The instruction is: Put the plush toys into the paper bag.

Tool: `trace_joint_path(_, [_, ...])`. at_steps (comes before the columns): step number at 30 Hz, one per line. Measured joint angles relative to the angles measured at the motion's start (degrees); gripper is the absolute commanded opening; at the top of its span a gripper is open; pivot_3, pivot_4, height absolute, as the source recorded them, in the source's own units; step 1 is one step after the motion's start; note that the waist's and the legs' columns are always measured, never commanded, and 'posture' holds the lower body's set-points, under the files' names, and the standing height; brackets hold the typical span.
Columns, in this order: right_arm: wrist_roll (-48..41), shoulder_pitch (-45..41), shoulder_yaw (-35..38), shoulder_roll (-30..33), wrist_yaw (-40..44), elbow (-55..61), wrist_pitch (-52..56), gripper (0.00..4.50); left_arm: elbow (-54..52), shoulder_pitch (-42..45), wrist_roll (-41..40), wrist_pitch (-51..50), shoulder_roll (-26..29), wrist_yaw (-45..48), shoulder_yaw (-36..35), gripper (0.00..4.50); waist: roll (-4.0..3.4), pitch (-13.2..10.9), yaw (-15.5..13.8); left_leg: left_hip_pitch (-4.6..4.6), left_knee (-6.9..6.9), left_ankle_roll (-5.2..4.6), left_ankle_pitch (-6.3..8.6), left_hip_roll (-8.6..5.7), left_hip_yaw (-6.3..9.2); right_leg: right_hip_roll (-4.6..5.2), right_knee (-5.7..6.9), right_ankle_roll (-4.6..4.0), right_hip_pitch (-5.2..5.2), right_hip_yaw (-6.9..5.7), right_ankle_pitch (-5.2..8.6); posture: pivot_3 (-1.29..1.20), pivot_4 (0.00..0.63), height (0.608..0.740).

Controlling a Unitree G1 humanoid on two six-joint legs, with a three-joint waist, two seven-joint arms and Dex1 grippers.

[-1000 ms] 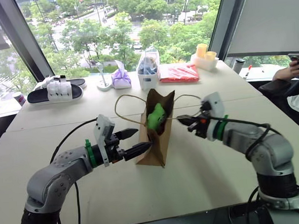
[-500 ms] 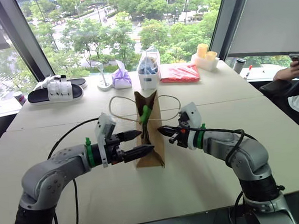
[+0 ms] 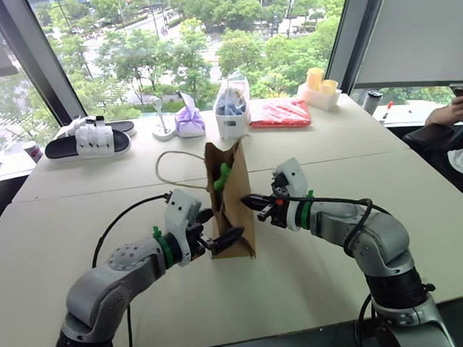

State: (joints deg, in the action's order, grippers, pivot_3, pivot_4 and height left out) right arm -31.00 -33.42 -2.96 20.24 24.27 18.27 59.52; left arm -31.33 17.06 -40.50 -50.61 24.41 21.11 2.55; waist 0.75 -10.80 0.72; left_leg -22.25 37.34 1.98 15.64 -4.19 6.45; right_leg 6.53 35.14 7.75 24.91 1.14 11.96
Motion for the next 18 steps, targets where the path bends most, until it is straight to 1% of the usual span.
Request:
trace_joint_path(2, [-0.01,0.3,0.03,-0.01,-0.31,0.18,0.1,0.02,-0.64,-0.42,0.14,0.03,-2.17,-1.38,0.22,3.17,0.0,0.0,-0.06,0.0,0.01,0.0,0.0,0.0,0.0,0.0,0.0,0.0,0.0,0.0,0.0,0.0,0.15,0.74])
trace_joint_path(3, [-0.03,0.6,0.04,-0.01,-0.41,0.38,0.16,0.02,-0.61,-0.4,0.52,0.04,-3.42,-2.51,0.2,2.62,0.0,0.0,-0.09,0.0,0.01,0.0,0.0,0.0,0.0,0.0,0.0,0.0,0.0,-0.01,0.0,0.0,0.15,0.74])
trace_joint_path(5, [-0.16,1.27,0.02,-0.09,-0.56,0.81,0.31,0.02,-0.51,-0.37,1.13,0.06,-5.45,-4.16,0.2,1.67,0.01,0.0,-0.08,0.0,0.02,0.0,0.0,-0.01,-0.01,0.0,0.0,0.0,-0.01,0.0,0.0,0.0,0.15,0.74])
trace_joint_path(8, [-0.24,1.47,0.03,-0.1,-1.03,1.34,0.79,0.02,-0.13,-0.26,1.28,0.0,-6.3,-5.14,0.0,0.11,0.01,0.0,-0.03,0.0,0.01,0.0,0.0,-0.01,-0.01,0.0,0.01,0.0,-0.01,-0.01,0.0,0.0,0.15,0.74])
trace_joint_path(9, [-0.25,1.54,0.03,-0.1,-1.2,1.69,1.03,0.02,0.05,-0.06,1.34,-0.06,-6.5,-5.46,-0.09,0.02,0.01,0.0,-0.03,0.0,0.01,0.0,0.0,-0.01,-0.01,0.0,0.01,0.0,-0.01,-0.02,0.0,0.0,0.15,0.74])
trace_joint_path(14, [-1.17,3.49,0.78,0.62,-1.26,3.49,1.83,0.02,2.2,1.71,1.69,-0.19,-6.21,-6.19,-1.49,0.02,0.01,0.0,-0.15,-0.01,0.01,0.0,0.0,-0.03,-0.03,0.0,-0.01,0.0,-0.02,-0.03,0.0,0.0,0.15,0.74])
trace_joint_path(16, [-2.17,4.7,2.46,2.2,-0.68,5.03,2.67,0.02,3.82,2.79,1.78,-0.06,-4.78,-4.34,-1.53,0.02,0.01,0.0,-0.26,-0.03,0.03,0.0,0.0,-0.05,-0.04,0.01,-0.02,0.0,-0.03,-0.04,0.0,0.0,0.15,0.74])
trace_joint_path(18, [-4.89,7.33,6.86,5.99,0.99,8.35,3.87,0.02,7.42,5.65,1.77,0.85,-1.48,0.93,-1.49,0.02,0.01,0.0,-0.58,-0.06,0.03,-0.01,0.0,-0.06,-0.02,0.01,-0.03,0.0,-0.04,-0.09,0.0,0.0,0.15,0.74])
